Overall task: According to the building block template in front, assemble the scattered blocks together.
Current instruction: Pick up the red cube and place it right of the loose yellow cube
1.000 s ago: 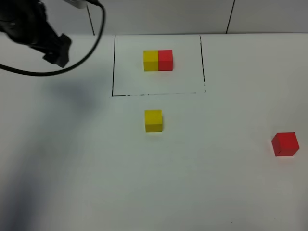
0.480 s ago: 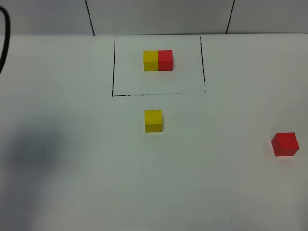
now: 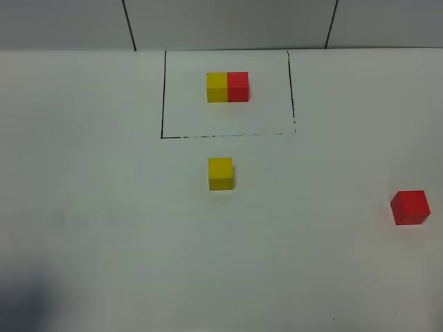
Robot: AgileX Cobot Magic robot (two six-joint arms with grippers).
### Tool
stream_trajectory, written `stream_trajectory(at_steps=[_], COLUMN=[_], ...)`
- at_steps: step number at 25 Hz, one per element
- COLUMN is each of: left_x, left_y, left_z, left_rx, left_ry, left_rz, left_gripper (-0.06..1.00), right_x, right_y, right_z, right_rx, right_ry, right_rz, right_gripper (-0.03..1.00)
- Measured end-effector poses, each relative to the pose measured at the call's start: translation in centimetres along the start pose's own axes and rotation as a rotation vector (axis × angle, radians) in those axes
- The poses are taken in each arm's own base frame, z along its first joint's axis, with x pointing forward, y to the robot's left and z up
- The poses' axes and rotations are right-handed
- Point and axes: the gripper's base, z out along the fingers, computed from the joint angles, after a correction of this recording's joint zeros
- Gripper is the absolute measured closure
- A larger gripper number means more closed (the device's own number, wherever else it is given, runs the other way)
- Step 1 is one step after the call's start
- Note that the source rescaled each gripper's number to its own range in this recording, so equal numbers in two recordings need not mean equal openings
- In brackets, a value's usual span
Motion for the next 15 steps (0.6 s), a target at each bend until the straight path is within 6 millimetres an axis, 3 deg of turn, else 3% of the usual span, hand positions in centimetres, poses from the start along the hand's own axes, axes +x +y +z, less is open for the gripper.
stream_trajectory(at_steps=[5,15], left_x=[3.9,7.7], left_y=[-0.4,-1.4], left_z=[0.0,0.5], left_rx=[0.057,0.172], left_ry=[-0.100,-0.279], left_rz=[-0.026,0.025], left_gripper=[0.07,0.17], right_x=[0.0,0.0], right_y=[0.0,0.0], right_z=[0.0,0.0], right_rx=[0.000,0.000], right_ry=[0.000,0.000], right_rz=[0.001,0.001], right_gripper=[0.49,0.49])
